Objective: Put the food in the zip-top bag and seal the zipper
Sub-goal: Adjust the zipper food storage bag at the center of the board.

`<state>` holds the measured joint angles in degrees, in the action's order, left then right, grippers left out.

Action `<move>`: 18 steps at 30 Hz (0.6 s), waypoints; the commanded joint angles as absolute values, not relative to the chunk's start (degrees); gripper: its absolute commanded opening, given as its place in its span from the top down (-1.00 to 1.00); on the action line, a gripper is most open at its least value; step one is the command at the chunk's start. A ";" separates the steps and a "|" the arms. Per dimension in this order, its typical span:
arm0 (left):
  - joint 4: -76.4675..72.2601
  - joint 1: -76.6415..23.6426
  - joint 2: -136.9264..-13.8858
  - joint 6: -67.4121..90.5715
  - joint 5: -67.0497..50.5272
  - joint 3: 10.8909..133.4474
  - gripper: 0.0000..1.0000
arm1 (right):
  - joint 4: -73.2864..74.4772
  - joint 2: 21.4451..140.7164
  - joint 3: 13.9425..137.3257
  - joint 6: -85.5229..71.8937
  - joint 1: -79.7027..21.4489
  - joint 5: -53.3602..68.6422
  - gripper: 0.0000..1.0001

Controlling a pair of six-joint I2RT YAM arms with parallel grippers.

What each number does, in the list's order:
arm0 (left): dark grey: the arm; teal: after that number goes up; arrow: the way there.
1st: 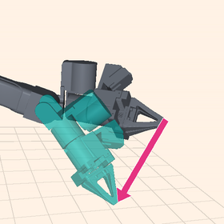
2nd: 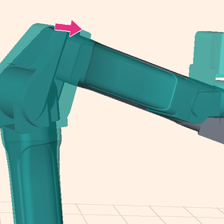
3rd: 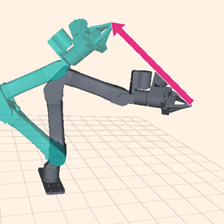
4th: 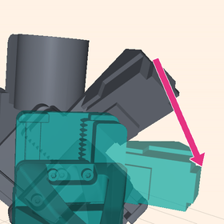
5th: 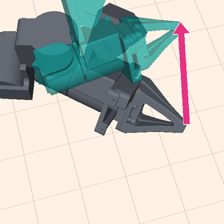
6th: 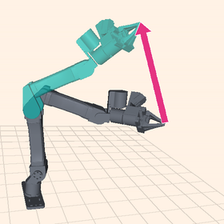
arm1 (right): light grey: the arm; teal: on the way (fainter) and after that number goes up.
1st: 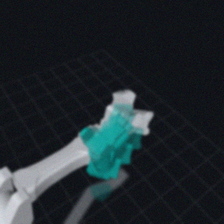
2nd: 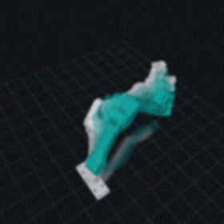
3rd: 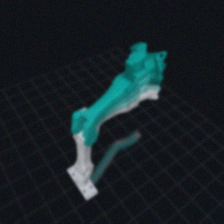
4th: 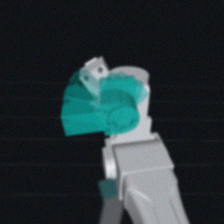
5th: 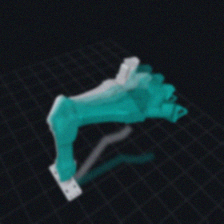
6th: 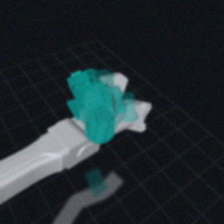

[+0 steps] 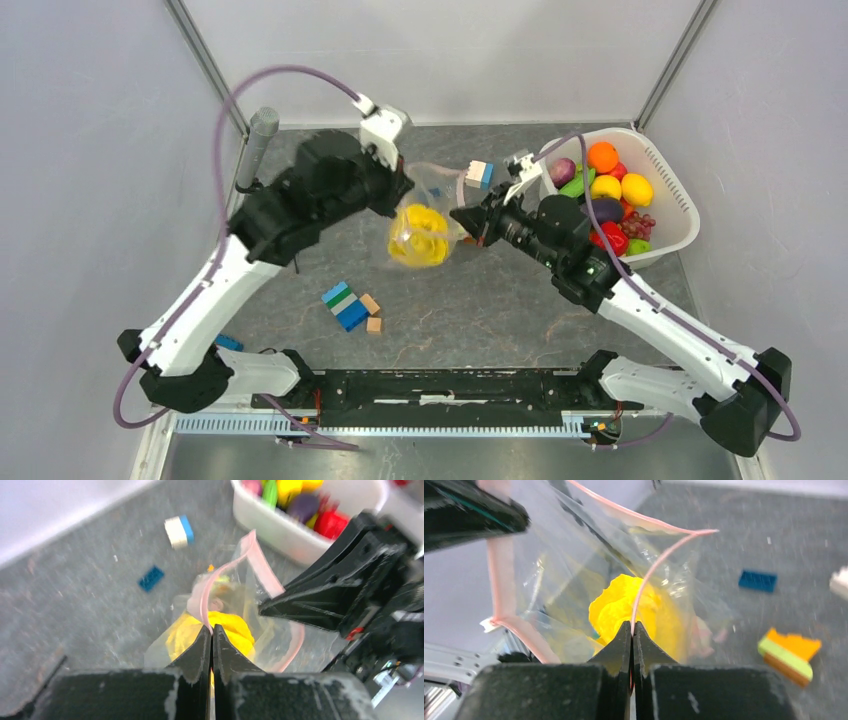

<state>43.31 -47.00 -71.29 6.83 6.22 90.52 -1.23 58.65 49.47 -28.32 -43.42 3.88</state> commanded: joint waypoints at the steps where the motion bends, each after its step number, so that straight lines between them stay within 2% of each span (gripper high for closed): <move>1: 58.20 -46.63 -73.30 3.61 6.52 108.72 0.96 | -2.16 62.10 54.03 -26.95 -43.42 9.35 1.00; 4: 60.72 -46.68 -72.38 4.08 7.52 108.72 0.95 | -10.37 63.87 48.71 -31.87 -43.43 14.30 1.00; 7: 58.39 -46.69 -70.25 3.84 10.72 103.12 0.96 | -17.67 64.76 44.18 -33.74 -43.41 14.63 0.99; 13: 46.43 -46.76 -66.39 6.62 4.40 84.76 0.96 | -7.32 65.70 41.94 -28.07 -42.49 -3.30 0.97; 18: 37.91 -46.84 -68.33 11.11 -3.73 75.60 0.96 | -3.84 63.62 36.93 -28.05 -39.78 -7.11 0.83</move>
